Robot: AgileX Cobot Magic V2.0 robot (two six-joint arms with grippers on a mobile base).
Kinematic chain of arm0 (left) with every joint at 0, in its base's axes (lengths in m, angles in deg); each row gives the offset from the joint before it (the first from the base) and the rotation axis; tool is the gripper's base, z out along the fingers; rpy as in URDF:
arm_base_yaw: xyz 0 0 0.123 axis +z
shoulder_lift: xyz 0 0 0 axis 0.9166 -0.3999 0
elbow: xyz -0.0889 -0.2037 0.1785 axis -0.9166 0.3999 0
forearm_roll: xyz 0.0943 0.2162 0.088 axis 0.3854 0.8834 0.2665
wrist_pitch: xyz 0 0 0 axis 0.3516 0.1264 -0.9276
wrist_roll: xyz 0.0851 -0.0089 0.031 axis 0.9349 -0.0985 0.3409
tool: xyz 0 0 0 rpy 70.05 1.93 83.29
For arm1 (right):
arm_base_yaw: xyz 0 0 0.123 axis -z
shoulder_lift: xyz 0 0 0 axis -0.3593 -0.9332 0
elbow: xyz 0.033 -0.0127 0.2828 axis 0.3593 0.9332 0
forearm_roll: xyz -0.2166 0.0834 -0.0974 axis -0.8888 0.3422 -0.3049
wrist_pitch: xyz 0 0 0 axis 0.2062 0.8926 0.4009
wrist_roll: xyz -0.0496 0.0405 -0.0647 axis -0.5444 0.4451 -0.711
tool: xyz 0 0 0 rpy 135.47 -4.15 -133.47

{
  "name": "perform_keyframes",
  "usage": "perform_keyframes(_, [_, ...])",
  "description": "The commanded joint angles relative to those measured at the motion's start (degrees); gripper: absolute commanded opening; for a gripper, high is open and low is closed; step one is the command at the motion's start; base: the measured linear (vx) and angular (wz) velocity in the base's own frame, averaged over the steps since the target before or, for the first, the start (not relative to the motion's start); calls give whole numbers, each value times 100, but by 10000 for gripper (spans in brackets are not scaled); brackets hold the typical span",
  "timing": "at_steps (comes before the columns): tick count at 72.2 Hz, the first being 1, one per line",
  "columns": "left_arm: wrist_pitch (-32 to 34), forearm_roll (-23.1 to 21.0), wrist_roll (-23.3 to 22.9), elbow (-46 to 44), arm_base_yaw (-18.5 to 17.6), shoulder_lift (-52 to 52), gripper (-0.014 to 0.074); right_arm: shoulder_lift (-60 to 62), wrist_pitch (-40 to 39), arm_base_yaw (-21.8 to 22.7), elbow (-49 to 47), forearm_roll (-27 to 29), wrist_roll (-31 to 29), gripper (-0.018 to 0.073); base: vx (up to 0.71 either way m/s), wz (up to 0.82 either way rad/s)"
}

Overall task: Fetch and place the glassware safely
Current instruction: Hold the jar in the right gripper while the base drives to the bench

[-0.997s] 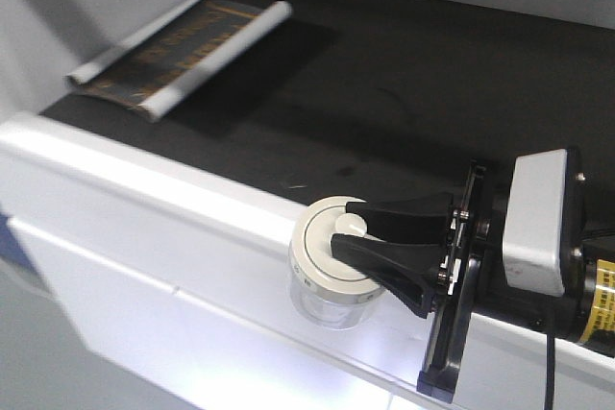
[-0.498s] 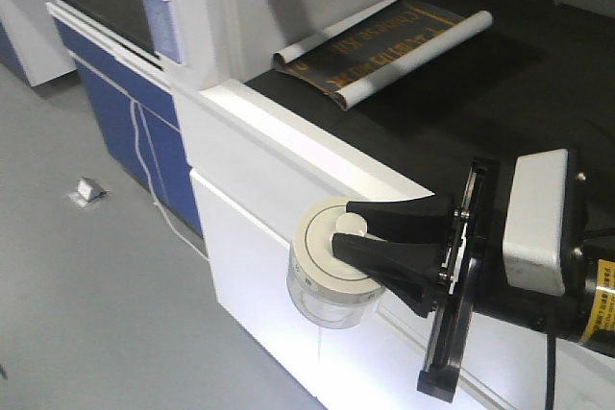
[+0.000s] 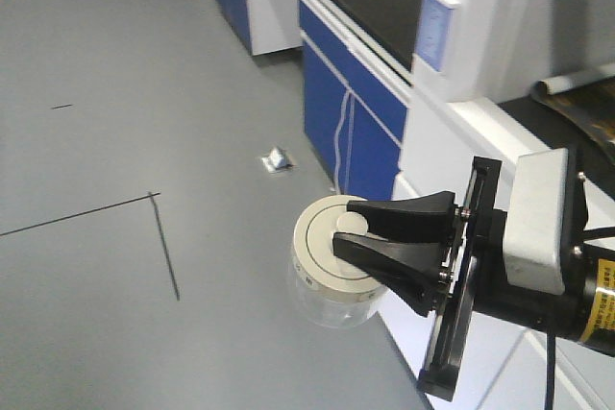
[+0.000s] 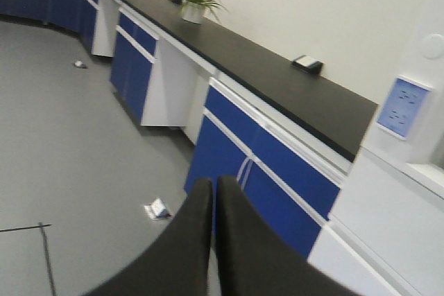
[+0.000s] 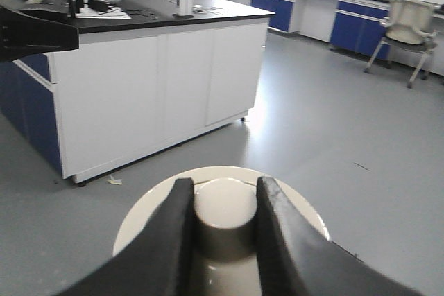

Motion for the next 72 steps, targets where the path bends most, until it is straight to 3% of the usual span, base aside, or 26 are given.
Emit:
perform_keyframes(1, [477,-57,-47,-144,-4,-55,-7,107,-289,30,-155,361,-10,-4,5,82])
perform_keyframes(32, [477,-57,-47,-144,-4,-55,-7,107,-283,30,-155,368,-10,-4,10,61])
perform_keyframes(72, [477,-57,-47,-144,-4,-55,-7,107,-286,30,-155,368,-10,-4,24,15])
